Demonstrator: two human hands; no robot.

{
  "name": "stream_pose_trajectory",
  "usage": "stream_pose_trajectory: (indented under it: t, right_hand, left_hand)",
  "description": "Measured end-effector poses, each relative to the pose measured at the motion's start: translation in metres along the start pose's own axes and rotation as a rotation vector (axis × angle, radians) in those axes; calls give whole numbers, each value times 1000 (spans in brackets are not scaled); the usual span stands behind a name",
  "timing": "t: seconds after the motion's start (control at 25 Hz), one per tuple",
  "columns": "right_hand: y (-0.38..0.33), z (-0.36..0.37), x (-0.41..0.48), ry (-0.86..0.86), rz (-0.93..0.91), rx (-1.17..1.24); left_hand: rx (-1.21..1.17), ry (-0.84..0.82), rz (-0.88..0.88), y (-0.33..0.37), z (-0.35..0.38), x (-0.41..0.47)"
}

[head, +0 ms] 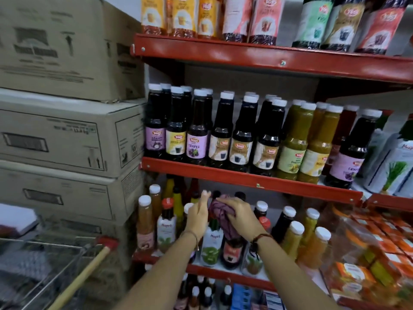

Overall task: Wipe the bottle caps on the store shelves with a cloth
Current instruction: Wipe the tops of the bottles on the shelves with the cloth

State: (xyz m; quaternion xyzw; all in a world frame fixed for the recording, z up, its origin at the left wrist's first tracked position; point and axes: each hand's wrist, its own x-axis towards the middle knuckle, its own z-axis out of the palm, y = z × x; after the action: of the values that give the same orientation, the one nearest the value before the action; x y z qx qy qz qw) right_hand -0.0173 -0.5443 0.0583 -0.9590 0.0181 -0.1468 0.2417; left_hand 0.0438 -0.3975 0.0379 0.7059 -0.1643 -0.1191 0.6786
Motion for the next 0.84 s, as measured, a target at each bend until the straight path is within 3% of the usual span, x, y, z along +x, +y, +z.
stream_pose_trajectory:
  t: [0.12, 0.2, 0.48, 0.64, 0.84]
  right_hand:
    - [-6, 12, 12, -123, 20, -66]
    - [-7, 15, 19, -196, 60, -106]
    - [-16, 27, 27, -185, 160, -326]
    - [-14, 26, 14, -120, 109, -283]
    - [-20, 38, 8, -55, 178, -299]
  left_hand:
    - [-246, -48, -265, -42, -4, -7]
    - [-328, -108, -351, -56, -6, -5]
    - [-367, -169, -374, -77, 0, 8]
    - [-394, -210, -351, -85, 2, 14]
    - [-376, -192, -370, -94, 3, 16]
